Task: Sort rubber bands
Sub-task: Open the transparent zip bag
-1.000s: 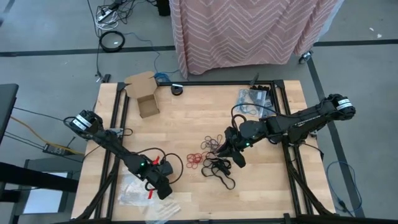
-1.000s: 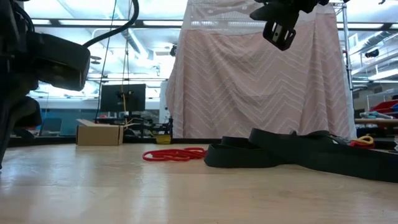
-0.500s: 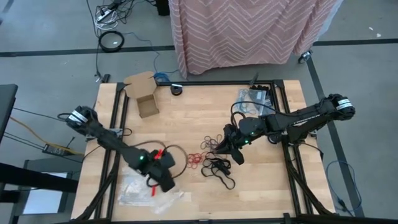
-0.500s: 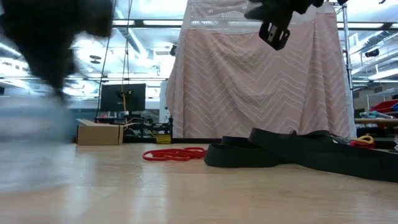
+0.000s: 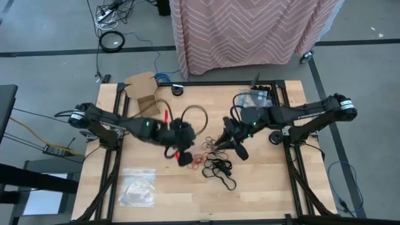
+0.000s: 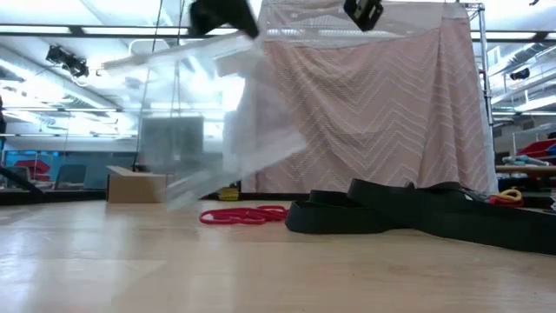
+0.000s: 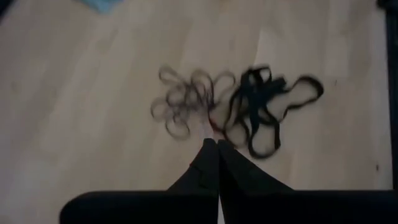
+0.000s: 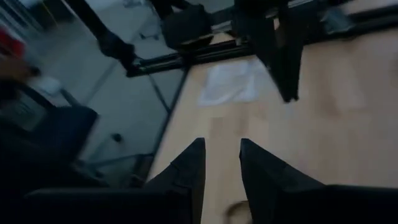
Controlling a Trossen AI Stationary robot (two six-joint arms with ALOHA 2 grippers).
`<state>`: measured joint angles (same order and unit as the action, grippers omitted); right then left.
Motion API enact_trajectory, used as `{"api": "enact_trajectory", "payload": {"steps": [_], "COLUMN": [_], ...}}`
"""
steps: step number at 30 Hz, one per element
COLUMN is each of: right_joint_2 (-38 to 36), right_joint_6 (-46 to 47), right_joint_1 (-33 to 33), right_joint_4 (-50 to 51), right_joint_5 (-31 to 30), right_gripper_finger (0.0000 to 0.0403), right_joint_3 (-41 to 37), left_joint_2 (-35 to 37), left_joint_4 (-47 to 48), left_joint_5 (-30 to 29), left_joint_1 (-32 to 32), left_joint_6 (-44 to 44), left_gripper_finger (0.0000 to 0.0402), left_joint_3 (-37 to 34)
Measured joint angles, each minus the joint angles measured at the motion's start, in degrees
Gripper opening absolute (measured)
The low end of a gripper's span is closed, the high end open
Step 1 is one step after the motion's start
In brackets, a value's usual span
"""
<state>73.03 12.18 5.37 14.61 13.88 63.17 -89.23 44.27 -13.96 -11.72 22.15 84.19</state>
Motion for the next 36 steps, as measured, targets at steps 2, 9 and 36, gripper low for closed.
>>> {"api": "enact_trajectory", "payload": {"steps": [2, 9, 36], "right_joint_2": [-0.02, 1.08, 3.67], "right_joint_6": [-2.09, -3.06, 3.24], "right_joint_1": [-2.33, -9.37, -12.42], "right_joint_4": [1.73, 1.10, -6.07], "right_joint_5": [-0.17, 1.16, 9.38], "right_gripper_finger": [0.0096, 0.0138, 0.0071], "right_joint_3": [1.56, 4.13, 5.74], "left_joint_2": [0.00, -0.17, -0.28], "left_joint_4": [-0.69, -1.22, 1.95], "left_joint_5": [1.34, 6.85, 10.30], "left_joint_1": [1.71, 5.14, 12.15], "left_joint_6": [-2.94, -12.36, -21.68], "left_gripper_finger": [0.0000, 0.0000, 0.0000], "left_joint_3": [2.57, 10.59, 12.10]}}
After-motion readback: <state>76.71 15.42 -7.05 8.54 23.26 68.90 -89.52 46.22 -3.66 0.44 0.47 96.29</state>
